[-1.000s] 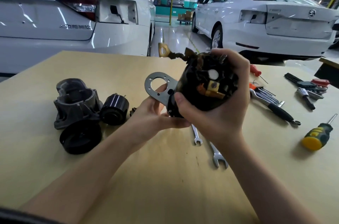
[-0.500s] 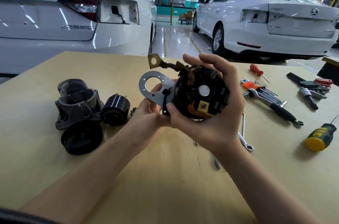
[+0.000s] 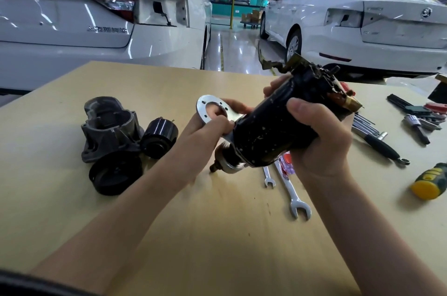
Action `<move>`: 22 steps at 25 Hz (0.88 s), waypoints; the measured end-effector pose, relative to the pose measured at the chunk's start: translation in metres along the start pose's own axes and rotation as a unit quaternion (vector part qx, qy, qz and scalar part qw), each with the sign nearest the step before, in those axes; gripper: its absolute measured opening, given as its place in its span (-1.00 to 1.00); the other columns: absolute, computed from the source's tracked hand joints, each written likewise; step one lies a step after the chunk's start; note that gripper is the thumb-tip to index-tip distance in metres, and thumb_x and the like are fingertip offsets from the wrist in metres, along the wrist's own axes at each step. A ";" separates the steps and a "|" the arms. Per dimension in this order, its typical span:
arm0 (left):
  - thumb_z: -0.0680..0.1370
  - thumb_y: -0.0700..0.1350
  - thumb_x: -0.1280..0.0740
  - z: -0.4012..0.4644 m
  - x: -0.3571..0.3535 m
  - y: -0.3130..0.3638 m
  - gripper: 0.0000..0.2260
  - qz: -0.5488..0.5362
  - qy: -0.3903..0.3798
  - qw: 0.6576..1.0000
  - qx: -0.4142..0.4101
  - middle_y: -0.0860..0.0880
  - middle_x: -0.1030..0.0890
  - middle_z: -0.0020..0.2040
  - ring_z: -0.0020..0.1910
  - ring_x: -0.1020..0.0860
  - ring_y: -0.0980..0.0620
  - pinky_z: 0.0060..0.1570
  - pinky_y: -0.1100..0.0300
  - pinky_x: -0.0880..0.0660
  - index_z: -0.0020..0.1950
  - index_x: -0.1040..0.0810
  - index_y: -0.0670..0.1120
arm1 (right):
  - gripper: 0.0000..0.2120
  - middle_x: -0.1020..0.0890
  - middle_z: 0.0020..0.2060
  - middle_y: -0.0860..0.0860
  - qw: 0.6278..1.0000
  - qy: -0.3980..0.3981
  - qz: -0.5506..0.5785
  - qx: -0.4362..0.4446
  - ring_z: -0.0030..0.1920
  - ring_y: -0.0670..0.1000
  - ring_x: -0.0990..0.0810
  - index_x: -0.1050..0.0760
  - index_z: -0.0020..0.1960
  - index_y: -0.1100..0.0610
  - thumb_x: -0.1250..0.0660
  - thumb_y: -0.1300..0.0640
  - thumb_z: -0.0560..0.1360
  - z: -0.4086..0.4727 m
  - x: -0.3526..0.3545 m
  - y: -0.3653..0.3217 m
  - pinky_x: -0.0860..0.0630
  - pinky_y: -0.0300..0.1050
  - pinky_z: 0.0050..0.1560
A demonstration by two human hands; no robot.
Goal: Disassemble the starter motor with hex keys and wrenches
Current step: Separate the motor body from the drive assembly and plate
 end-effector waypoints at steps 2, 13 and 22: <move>0.40 -0.21 -0.16 0.001 -0.001 0.003 -0.74 -0.006 -0.005 1.000 -0.021 0.07 -0.68 -0.05 -0.01 -0.64 0.02 0.07 0.04 -0.59 -0.06 -0.58 0.02 | -0.49 -0.61 -0.23 0.13 1.000 0.014 0.002 -0.008 -0.14 0.14 -0.62 -0.47 -0.01 0.36 -0.37 0.11 0.12 0.000 0.002 0.000 -0.55 0.05 -0.15; 0.36 0.28 -0.34 0.008 -0.012 -0.019 -0.49 0.027 -0.018 0.998 0.058 -0.08 -0.56 -0.28 -0.18 -0.59 -0.03 0.03 0.10 -0.59 -0.24 -0.49 -0.21 | -0.72 -0.61 -0.33 0.08 0.954 0.142 0.082 -0.250 -0.31 0.07 -0.62 -0.52 -0.13 0.16 -0.44 0.07 0.23 -0.004 0.030 0.044 -0.58 -0.06 -0.25; 0.56 0.34 0.02 0.002 0.011 -0.033 -0.42 -0.074 0.166 0.969 0.165 -0.11 -0.55 -0.43 -0.42 -0.61 -0.09 -0.35 0.05 -0.58 -0.20 -0.40 -0.16 | -0.78 -0.58 -0.36 0.09 0.926 0.152 0.121 -0.325 -0.32 0.10 -0.59 -0.50 -0.20 0.15 -0.44 0.05 0.26 -0.010 0.028 0.066 -0.57 0.01 -0.15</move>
Point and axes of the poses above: each hand's wrist, its own z-axis towards the middle knuckle, its own x-axis out of the back of the hand, y = z × x, the point moved 8 cm from there along z, towards the middle knuckle
